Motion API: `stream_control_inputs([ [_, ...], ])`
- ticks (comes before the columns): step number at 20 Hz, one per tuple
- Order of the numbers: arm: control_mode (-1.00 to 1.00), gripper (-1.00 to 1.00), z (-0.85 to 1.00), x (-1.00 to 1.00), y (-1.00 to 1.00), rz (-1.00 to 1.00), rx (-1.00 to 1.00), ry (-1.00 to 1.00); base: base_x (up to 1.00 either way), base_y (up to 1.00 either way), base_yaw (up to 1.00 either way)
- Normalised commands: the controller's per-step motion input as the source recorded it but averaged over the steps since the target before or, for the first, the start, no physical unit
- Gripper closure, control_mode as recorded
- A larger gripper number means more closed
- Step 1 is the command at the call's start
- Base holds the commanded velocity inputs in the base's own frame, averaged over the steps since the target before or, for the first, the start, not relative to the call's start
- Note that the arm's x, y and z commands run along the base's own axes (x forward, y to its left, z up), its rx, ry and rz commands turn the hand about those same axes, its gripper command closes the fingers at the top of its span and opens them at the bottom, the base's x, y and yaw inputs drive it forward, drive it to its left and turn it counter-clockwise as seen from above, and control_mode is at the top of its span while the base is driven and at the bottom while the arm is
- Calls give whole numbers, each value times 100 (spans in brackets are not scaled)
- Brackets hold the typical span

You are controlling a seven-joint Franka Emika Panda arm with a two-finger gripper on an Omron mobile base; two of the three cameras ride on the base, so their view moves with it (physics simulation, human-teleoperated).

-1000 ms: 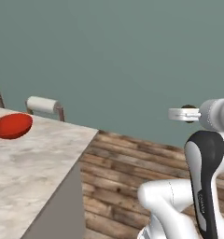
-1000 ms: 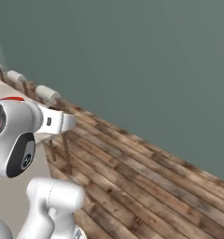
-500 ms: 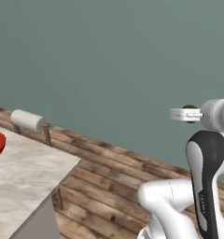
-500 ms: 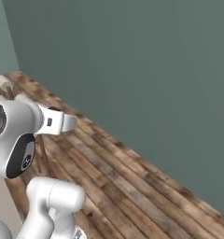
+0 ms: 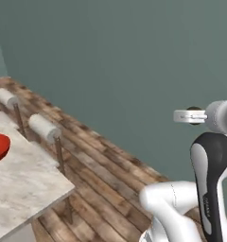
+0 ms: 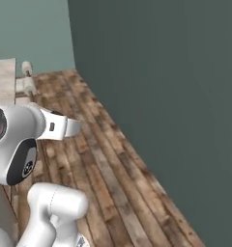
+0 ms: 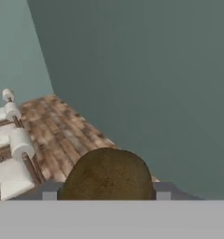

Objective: Retrieve the kiwi and orange from the fridge and place them into the bowl on the dining table.

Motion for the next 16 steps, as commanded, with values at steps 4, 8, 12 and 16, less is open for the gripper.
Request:
stream_control_inputs([
  [4,100,100,0,0,0,0,0,0,100,-14,66],
  [8,100,100,0,0,0,0,0,0,100,0,71],
  [12,100,100,0,0,0,0,0,0,100,-5,70],
  [16,100,100,0,0,0,0,0,0,100,-13,66],
])
